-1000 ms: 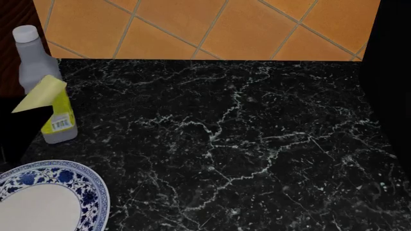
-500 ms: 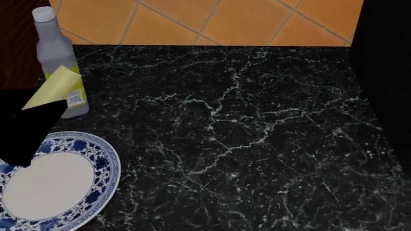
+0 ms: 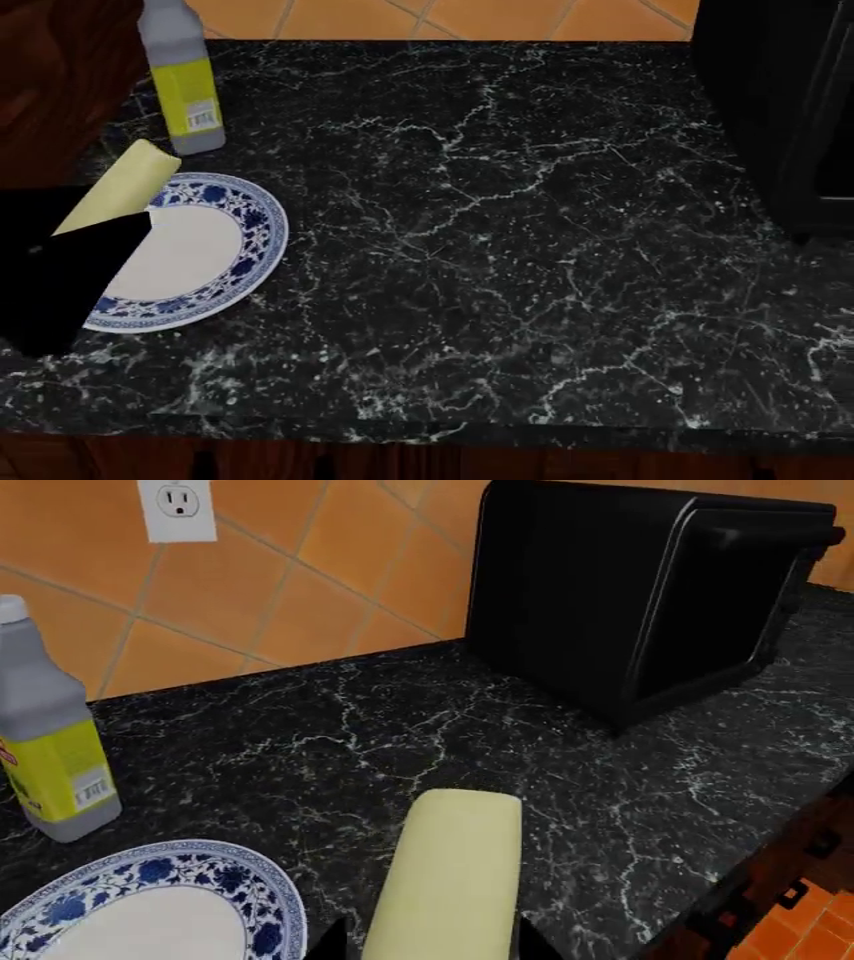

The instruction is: Pick the butter stick from the counter and place it in the microwave.

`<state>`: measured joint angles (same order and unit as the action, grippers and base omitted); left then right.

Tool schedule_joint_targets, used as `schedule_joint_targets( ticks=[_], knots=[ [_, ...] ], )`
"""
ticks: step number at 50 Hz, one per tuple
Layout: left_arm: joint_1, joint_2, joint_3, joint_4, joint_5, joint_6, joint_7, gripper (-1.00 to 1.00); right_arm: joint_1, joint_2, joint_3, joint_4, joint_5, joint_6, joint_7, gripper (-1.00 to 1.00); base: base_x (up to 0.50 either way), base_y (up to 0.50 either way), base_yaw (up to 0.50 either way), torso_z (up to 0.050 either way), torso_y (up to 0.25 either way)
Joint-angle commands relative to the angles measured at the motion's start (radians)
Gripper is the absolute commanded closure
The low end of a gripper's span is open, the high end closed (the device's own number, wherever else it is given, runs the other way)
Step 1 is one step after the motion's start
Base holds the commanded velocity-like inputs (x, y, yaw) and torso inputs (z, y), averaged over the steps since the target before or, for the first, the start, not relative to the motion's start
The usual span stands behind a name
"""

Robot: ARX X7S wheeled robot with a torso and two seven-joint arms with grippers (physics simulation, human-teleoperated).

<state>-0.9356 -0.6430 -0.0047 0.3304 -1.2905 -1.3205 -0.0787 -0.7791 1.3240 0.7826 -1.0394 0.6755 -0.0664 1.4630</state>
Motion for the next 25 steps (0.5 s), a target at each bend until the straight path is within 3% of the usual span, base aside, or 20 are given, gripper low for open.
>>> schedule_joint_targets(
  ticks=[1, 15, 23, 25],
  knots=[
    [0.005, 0.016, -0.025, -0.008, -0.007, 0.021, 0.031, 1.00, -0.004, -0.012, 0.022, -0.008, -0.015, 0.005, -0.022, -1.00, -0.48, 0.00, 0.00, 0.000, 0.000],
    [0.017, 0.011, -0.021, 0.000, -0.011, 0.036, 0.032, 1.00, -0.004, 0.002, 0.009, -0.008, -0.019, -0.001, -0.015, -1.00, -0.48, 0.00, 0.00, 0.000, 0.000],
    [0.020, 0.011, -0.014, 0.000, -0.006, 0.047, 0.034, 1.00, -0.004, 0.010, 0.015, -0.008, -0.001, 0.025, -0.015, -1.00, 0.00, 0.00, 0.00, 0.000, 0.000],
    [0.017, 0.012, -0.014, 0.002, -0.012, 0.045, 0.030, 1.00, -0.004, 0.022, 0.017, -0.008, 0.001, 0.038, -0.011, -1.00, 0.00, 0.50, 0.00, 0.000, 0.000]
  ],
)
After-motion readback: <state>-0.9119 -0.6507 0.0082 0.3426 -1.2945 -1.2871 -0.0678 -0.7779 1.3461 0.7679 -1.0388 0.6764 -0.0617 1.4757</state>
